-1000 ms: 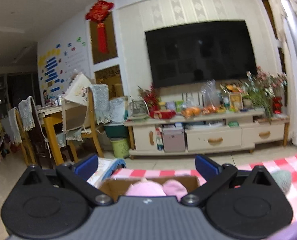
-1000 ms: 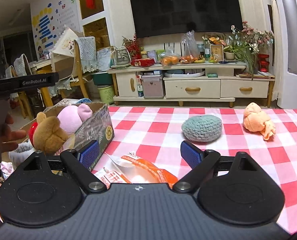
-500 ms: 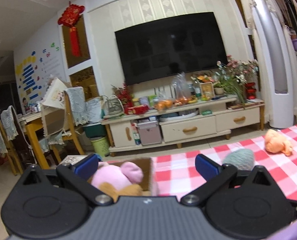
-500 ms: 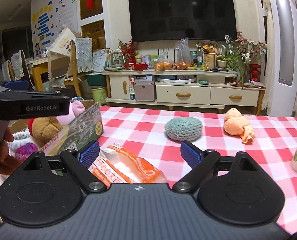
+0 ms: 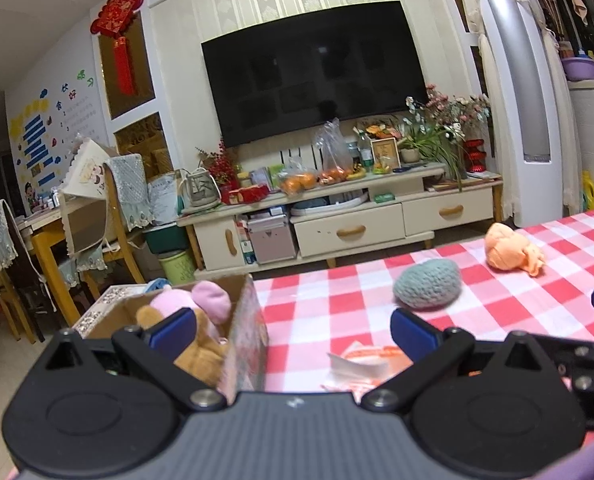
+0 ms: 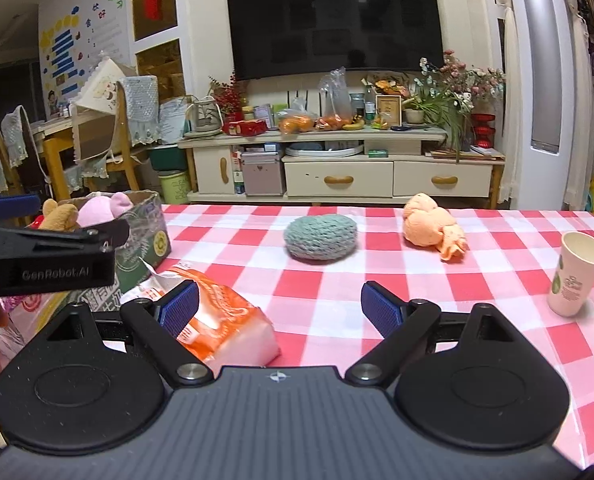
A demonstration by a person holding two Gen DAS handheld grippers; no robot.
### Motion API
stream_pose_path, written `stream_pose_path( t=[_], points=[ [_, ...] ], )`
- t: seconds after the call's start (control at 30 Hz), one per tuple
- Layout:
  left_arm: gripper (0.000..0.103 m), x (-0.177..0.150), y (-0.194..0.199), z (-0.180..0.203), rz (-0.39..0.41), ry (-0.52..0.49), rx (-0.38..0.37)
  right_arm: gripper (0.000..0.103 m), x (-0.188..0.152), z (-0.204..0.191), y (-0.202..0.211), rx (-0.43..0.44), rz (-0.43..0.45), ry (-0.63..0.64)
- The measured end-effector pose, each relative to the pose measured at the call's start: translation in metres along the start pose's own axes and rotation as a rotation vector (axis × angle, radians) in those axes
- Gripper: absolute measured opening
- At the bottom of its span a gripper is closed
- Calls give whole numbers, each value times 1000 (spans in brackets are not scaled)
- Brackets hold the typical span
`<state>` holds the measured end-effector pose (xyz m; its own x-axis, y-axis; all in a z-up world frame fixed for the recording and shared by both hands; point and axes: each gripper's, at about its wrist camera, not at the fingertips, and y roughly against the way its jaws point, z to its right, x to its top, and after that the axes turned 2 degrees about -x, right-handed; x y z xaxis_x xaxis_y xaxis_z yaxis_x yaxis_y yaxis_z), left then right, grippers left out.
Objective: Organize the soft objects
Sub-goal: 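Move both open tools back over the remaining toys on the table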
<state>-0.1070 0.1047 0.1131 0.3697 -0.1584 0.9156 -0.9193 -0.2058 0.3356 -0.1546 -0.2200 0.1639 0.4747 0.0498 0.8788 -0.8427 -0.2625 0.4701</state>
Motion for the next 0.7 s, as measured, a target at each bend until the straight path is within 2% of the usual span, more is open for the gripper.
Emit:
stream_pose_path(
  t=[0.7],
  points=[
    [102, -12, 11, 56, -55, -48, -40, 103, -14, 21, 15, -72, 15, -22]
  ],
)
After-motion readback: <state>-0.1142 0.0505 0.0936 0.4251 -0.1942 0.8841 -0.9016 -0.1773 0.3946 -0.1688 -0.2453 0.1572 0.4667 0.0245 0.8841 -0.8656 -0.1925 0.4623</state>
